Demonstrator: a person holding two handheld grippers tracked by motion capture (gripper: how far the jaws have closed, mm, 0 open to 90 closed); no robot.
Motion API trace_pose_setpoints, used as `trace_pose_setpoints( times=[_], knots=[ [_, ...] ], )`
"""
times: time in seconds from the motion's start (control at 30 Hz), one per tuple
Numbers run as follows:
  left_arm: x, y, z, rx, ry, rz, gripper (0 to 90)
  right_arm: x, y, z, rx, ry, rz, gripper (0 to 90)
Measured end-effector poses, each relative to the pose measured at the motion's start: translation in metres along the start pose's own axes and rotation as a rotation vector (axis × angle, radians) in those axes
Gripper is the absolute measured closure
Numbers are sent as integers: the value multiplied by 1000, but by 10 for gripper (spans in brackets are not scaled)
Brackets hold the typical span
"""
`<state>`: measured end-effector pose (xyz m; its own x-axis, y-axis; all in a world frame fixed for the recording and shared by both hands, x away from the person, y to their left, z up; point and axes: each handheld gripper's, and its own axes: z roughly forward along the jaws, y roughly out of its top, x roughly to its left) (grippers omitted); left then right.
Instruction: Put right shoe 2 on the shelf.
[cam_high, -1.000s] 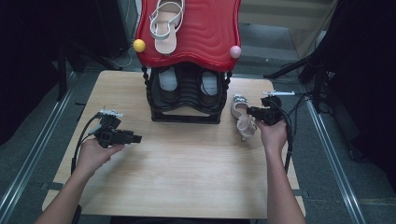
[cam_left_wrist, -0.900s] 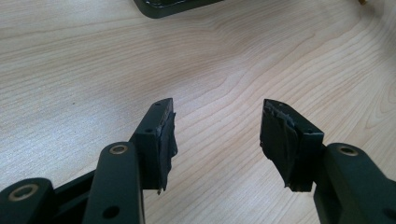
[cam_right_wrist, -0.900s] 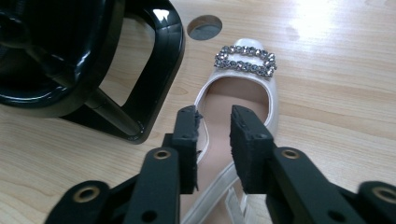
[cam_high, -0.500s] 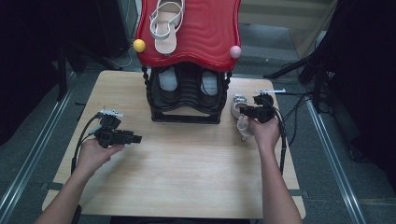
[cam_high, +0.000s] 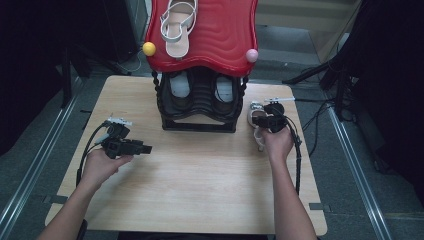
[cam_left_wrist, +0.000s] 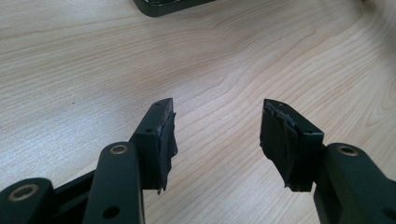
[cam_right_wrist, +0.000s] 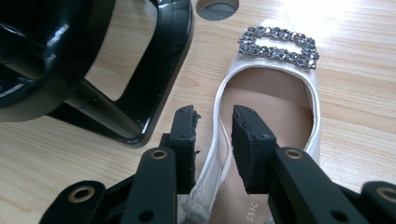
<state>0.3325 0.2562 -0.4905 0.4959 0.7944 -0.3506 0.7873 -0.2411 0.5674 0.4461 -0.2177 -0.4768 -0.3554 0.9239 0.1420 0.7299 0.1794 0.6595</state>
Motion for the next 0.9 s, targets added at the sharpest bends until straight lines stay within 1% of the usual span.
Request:
trace_pose_setpoints(
  times=[0.1,0.13,0.2,0.3,0.37,0.47,0.5,0.57,0.7,0.8,0.87,0.9],
  knots=[
    [0,0,0,2,-1,-1,455,1,-1,5,5,-9,1,740],
    [-1,0,0,4,0,2,455,2,-2,7,10,-10,8,746],
    [-1,0,0,2,2,3,455,3,-3,10,19,0,19,759],
    [-1,0,0,1,0,1,455,5,-3,15,32,-20,23,784],
    [-1,0,0,0,1,2,455,5,-3,15,26,-30,17,814],
    [-2,0,1,0,1,4,455,2,-2,18,50,-36,37,861],
    [-2,0,1,1,1,5,455,2,-1,18,62,-26,56,864],
    [-2,0,1,3,-1,8,455,0,-1,18,64,-18,65,871],
    [-2,0,0,2,-2,9,455,2,-1,18,59,-38,46,882],
    [-1,0,0,3,-1,4,455,2,-1,17,55,-45,38,884],
    [-1,0,0,2,-1,5,455,0,-1,16,58,-31,57,884],
    [-1,0,0,2,-1,5,455,-1,0,15,56,-29,54,884]
  ],
)
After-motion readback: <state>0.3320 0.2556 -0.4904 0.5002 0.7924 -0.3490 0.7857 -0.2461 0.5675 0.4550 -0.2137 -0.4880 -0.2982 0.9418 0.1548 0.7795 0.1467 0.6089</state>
